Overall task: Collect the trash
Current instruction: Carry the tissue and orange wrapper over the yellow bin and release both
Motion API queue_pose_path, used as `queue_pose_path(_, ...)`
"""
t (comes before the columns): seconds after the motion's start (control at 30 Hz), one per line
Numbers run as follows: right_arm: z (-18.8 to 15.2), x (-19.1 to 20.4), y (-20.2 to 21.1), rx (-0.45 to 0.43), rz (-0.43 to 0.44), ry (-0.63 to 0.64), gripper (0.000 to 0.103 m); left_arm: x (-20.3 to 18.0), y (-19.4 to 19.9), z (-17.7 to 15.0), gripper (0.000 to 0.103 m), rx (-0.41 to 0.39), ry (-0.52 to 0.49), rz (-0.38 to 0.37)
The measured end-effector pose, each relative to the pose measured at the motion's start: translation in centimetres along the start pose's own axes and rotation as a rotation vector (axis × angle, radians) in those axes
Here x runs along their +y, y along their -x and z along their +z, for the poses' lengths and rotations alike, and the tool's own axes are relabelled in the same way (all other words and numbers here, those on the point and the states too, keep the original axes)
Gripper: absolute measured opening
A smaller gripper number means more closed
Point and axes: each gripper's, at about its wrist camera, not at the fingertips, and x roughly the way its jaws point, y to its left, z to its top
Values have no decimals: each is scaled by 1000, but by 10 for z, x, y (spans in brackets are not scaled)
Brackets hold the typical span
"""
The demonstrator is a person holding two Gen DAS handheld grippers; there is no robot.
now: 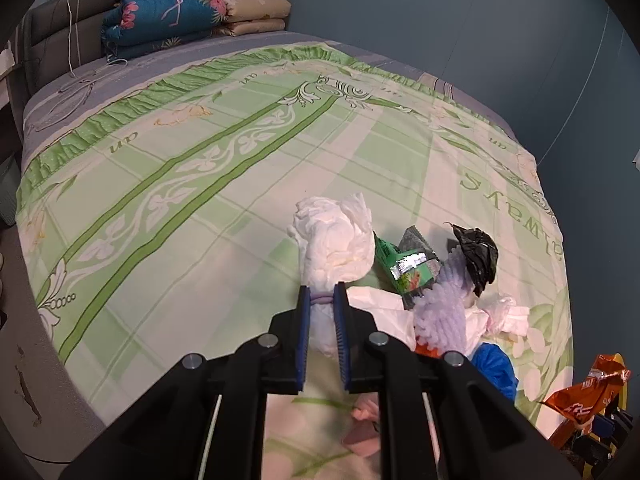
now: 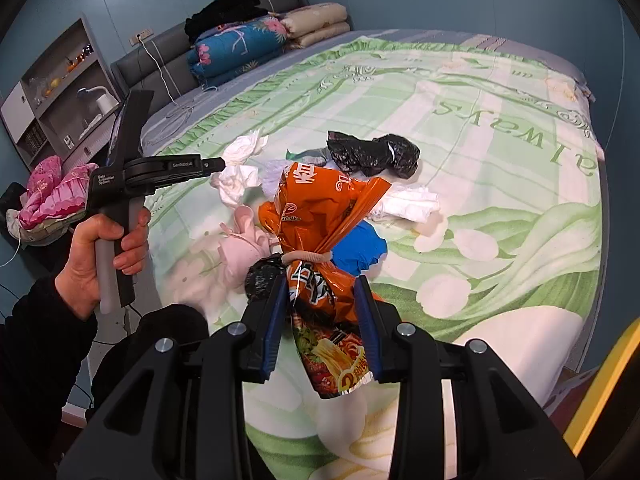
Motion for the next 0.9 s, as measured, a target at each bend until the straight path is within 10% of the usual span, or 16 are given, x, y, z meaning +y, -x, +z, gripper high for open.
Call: queue_pose_path(0.9,-10,-2,86,-144,-13,-16,33,-52,109,-43,11,-135,-69,-77)
